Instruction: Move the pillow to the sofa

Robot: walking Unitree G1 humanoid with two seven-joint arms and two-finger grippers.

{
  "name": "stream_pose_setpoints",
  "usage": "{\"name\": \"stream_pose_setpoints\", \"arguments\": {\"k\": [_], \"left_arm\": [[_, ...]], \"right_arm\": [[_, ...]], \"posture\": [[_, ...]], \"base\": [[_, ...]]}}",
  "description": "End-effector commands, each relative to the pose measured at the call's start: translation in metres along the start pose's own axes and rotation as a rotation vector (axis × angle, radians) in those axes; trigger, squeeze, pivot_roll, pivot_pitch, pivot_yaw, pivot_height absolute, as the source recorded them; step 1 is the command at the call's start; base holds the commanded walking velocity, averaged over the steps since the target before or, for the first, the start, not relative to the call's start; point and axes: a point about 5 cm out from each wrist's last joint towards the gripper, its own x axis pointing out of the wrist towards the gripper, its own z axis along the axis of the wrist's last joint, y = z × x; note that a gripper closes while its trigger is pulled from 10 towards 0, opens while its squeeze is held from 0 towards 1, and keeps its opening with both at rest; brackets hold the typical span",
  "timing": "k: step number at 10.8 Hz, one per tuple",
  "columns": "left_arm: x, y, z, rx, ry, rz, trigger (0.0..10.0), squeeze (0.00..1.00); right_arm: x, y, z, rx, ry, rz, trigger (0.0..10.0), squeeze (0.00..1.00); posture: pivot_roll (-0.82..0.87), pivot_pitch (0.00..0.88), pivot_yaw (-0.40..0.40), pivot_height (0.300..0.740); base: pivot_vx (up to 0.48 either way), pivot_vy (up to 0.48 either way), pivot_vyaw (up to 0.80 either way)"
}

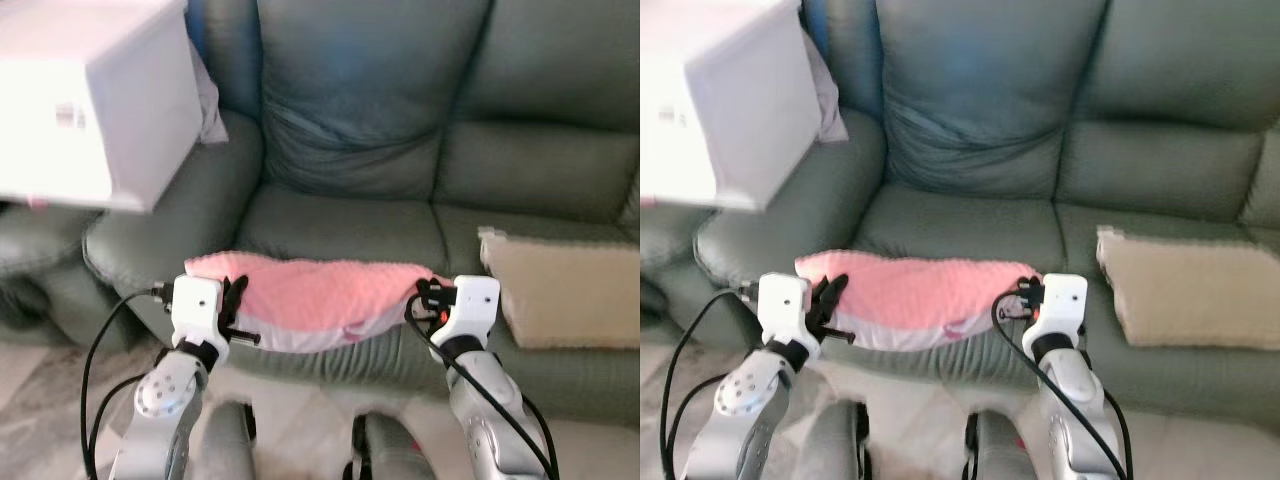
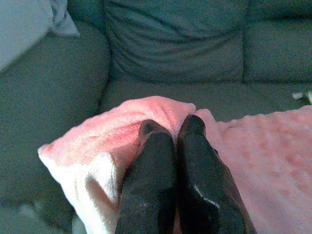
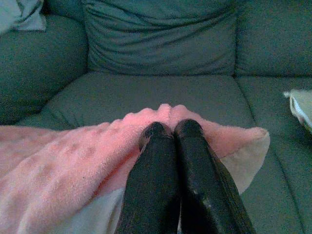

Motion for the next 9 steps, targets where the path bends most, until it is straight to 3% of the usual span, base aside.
{"name": "stream_pose_setpoints", "arguments": {"k": [1,4,7,9], "left_arm": [[0.002,-0.002,0.01,0.008,-0.039,-0.016,10.0,0.0],[0.007,-0.011,0.013,-0.008,-0.058,-0.054,10.0,0.0],[0.006,-0.013,0.014,-0.013,-0.064,-0.057,10.0,0.0],[0.006,-0.015,0.016,-0.021,-0.073,-0.066,10.0,0.0]], "right_arm": [[0.002,-0.002,0.004,-0.01,-0.014,0.001,10.0,0.0],[0.004,-0.013,0.009,-0.034,-0.021,-0.016,10.0,0.0],[0.005,-0.012,0.009,-0.035,-0.023,-0.014,10.0,0.0],[0.006,-0.011,0.009,-0.034,-0.025,-0.012,10.0,0.0]], "posture": [[0.0,0.028,-0.028,0.602],[-0.01,0.018,-0.032,0.602],[-0.01,0.017,-0.032,0.602],[-0.01,0.018,-0.031,0.602]], "base": [[0.0,0.0,0.0],[0.0,0.0,0.0],[0.0,0.0,0.0],[0.296,0.0,0.0]]}}
